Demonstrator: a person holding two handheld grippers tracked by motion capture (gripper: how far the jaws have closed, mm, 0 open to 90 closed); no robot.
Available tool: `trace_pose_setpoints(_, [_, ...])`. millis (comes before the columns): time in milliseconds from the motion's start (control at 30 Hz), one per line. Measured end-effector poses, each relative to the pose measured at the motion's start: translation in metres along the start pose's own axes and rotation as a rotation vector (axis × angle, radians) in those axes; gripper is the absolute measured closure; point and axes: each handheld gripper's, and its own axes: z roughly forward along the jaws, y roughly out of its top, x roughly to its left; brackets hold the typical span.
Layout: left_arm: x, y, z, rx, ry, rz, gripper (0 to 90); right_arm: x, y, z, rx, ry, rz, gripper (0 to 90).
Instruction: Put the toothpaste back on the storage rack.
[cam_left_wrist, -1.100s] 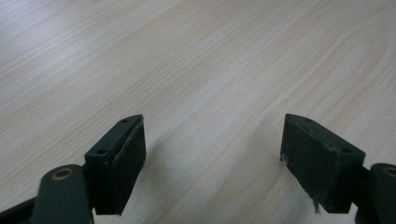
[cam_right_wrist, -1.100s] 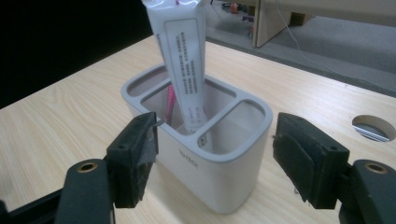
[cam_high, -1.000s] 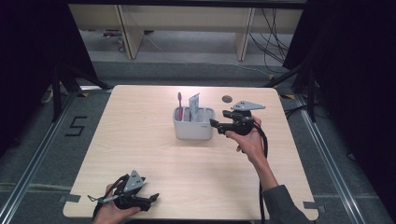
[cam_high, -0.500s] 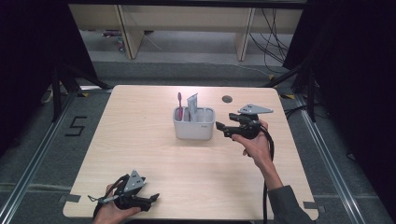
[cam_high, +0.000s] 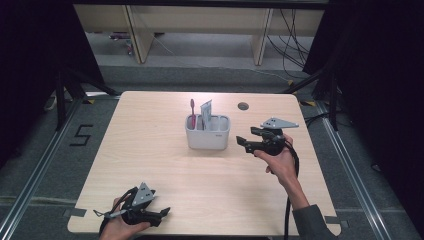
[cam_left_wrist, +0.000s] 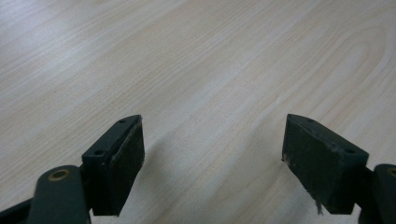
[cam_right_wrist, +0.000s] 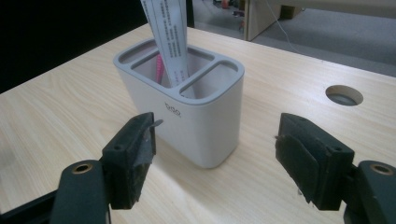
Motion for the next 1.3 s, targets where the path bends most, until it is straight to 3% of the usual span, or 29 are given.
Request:
trace_pose_setpoints(33, [-0.001, 0.0, 0.0, -0.005, -0.007, -0.008, 20.5, -0.003, -0.001, -0.001, -0.003, -0.001, -0.037, 29.3])
trace_pose_setpoints(67, [0.0, 0.0, 0.0, -0.001, -0.011, 0.001, 20.5, -0.002, -0.002, -0.001, -0.006, 0.0, -0.01, 29.2])
trace_pose_setpoints(167, [0.0, 0.0, 0.0, -0.004, -0.003, -0.008, 20.5, -0.004, -0.005, -0.002, -0.004, 0.005, -0.024, 28.6])
trace_pose_setpoints(200, [0.0, 0.0, 0.0, -0.001, -0.007, -0.004, 20.5, -0.003, -0.006, -0.003, 0.01, 0.013, -0.008, 28.6])
trace_pose_setpoints(233, [0.0, 0.0, 0.0, -0.004, -0.005, -0.009, 20.5, -0.004, -0.007, -0.004, 0.005, -0.001, -0.024, 28.6])
trace_pose_setpoints(267, [0.0, 0.001, 0.0, 0.0, -0.002, -0.003, 20.5, -0.003, -0.008, -0.004, 0.006, 0.005, -0.007, 28.6])
trace_pose_setpoints(300, [0.001, 0.001, -0.001, 0.014, -0.004, 0.012, 20.5, -0.004, -0.009, -0.004, 0.007, 0.001, -0.021, 28.6])
trace_pose_setpoints(400, [0.0, 0.001, 0.0, 0.014, -0.01, 0.006, 20.5, -0.003, -0.011, -0.006, 0.009, 0.005, 0.0, 28.6])
trace_pose_setpoints(467, [0.0, 0.001, 0.0, 0.006, -0.005, 0.003, 20.5, -0.004, -0.012, -0.006, -0.002, -0.002, -0.022, 28.6])
trace_pose_setpoints(533, [-0.001, 0.001, 0.0, -0.017, -0.005, -0.032, 20.5, -0.002, -0.014, -0.008, -0.004, 0.0, 0.0, 28.6])
trace_pose_setpoints(567, [0.002, 0.001, -0.001, 0.001, 0.003, -0.006, 20.5, -0.002, -0.015, -0.008, 0.009, 0.013, -0.001, 28.6])
trace_pose_setpoints(667, [0.001, 0.0, 0.0, -0.007, -0.001, -0.026, 20.5, -0.001, -0.018, -0.011, 0.005, 0.011, 0.007, 28.6])
trace_pose_setpoints(700, [0.002, 0.0, -0.001, -0.001, 0.002, -0.011, 20.5, -0.002, -0.02, -0.011, 0.001, -0.004, -0.019, 28.6])
trace_pose_setpoints(733, [0.002, 0.001, -0.002, 0.007, -0.002, -0.002, 20.5, -0.001, -0.022, -0.011, 0.014, 0.01, -0.004, 28.5])
trace_pose_setpoints(800, [0.0, 0.0, -0.001, -0.005, -0.001, -0.012, 20.5, -0.001, -0.024, -0.012, 0.018, -0.003, -0.018, 28.3])
trace_pose_setpoints(833, [0.0, 0.0, -0.001, -0.005, 0.0, -0.014, 20.5, 0.002, -0.026, -0.011, 0.012, 0.008, 0.011, 28.3])
trace_pose_setpoints(867, [0.001, 0.0, -0.001, -0.003, 0.002, -0.017, 20.5, 0.0, -0.026, -0.012, 0.024, 0.009, -0.023, 28.3])
trace_pose_setpoints(933, [0.001, 0.0, -0.001, -0.007, 0.009, -0.022, 20.5, 0.004, -0.03, -0.013, 0.04, 0.025, 0.013, 28.3])
trace_pose_setpoints(967, [0.001, 0.0, -0.001, -0.001, 0.008, -0.014, 20.5, 0.004, -0.03, -0.013, 0.038, 0.026, 0.01, 28.2])
trace_pose_setpoints(1000, [0.001, 0.0, -0.001, -0.001, 0.006, -0.013, 20.5, 0.002, -0.031, -0.013, 0.028, 0.01, -0.025, 28.2])
trace_pose_setpoints(1033, [0.001, 0.0, -0.002, 0.008, 0.004, -0.001, 20.5, 0.004, -0.033, -0.012, 0.033, 0.018, -0.007, 28.1])
trace_pose_setpoints(1100, [0.001, 0.0, -0.002, -0.002, 0.005, -0.011, 20.5, 0.003, -0.034, -0.013, 0.034, 0.015, -0.033, 27.9])
trace_pose_setpoints(1133, [0.002, 0.0, -0.002, 0.008, 0.005, -0.002, 20.5, 0.004, -0.035, -0.012, 0.031, 0.015, -0.013, 27.9])
trace_pose_setpoints(1233, [0.001, -0.001, -0.002, 0.007, 0.01, -0.007, 20.5, 0.002, -0.036, -0.014, 0.048, 0.009, -0.035, 27.9])
trace_pose_setpoints(1267, [0.0, -0.001, -0.002, -0.002, 0.008, -0.017, 20.5, 0.004, -0.038, -0.013, 0.048, 0.024, -0.011, 27.9])
trace_pose_setpoints(1300, [0.0, -0.002, -0.002, 0.002, 0.01, -0.013, 20.5, 0.003, -0.038, -0.012, 0.049, 0.017, -0.023, 27.9])
